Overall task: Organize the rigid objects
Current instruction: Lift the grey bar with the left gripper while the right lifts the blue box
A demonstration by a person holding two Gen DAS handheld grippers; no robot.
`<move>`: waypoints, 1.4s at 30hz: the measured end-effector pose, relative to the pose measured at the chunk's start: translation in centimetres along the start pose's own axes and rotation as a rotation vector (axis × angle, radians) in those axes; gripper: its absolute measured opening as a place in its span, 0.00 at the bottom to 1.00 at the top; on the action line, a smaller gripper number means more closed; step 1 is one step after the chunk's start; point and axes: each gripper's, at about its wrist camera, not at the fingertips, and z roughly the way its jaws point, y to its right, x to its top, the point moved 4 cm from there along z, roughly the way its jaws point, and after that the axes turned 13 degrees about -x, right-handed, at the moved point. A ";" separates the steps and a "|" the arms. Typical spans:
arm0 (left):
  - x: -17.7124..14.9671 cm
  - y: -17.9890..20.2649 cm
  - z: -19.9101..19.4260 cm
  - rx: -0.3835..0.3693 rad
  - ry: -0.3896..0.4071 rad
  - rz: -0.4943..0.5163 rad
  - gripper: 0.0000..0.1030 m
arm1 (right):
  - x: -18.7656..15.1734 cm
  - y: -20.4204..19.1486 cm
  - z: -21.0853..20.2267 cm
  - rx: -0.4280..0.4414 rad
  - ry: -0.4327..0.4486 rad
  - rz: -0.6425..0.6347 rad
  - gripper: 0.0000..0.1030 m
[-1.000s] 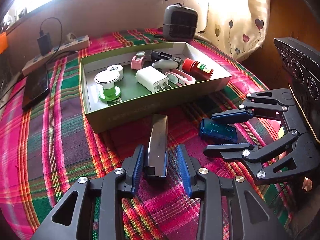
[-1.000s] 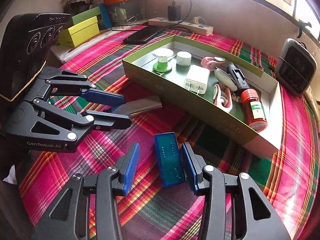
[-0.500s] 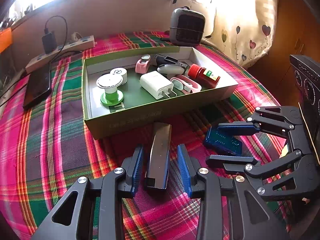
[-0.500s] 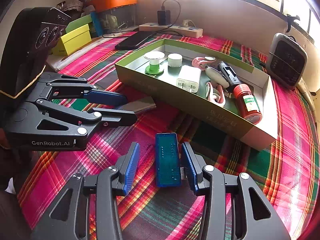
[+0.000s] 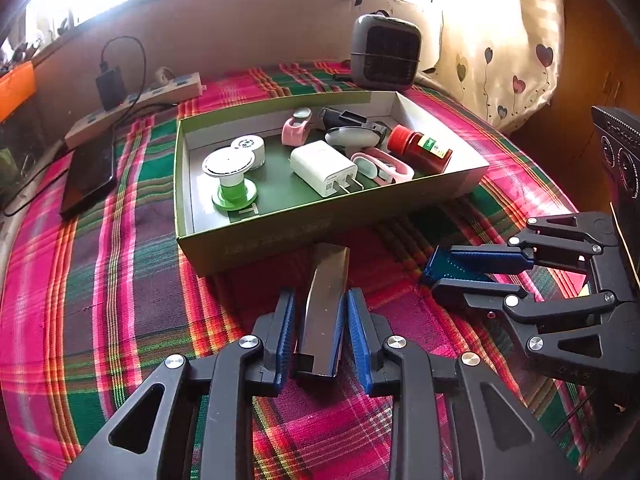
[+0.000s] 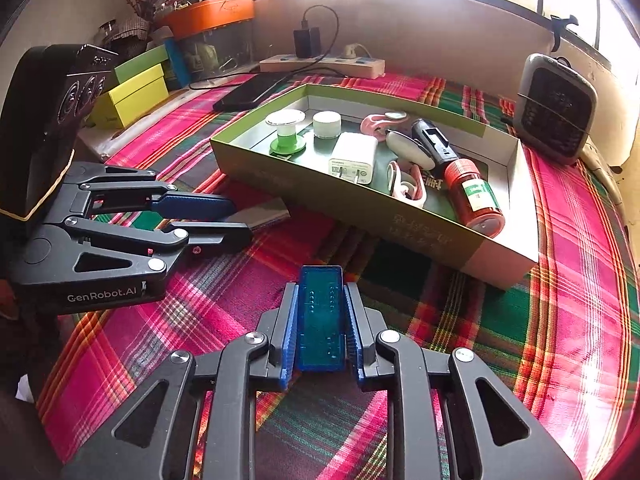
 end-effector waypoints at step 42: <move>-0.6 0.4 -1.5 0.029 0.034 -0.036 0.21 | 0.1 0.8 -1.0 0.040 0.013 0.086 0.22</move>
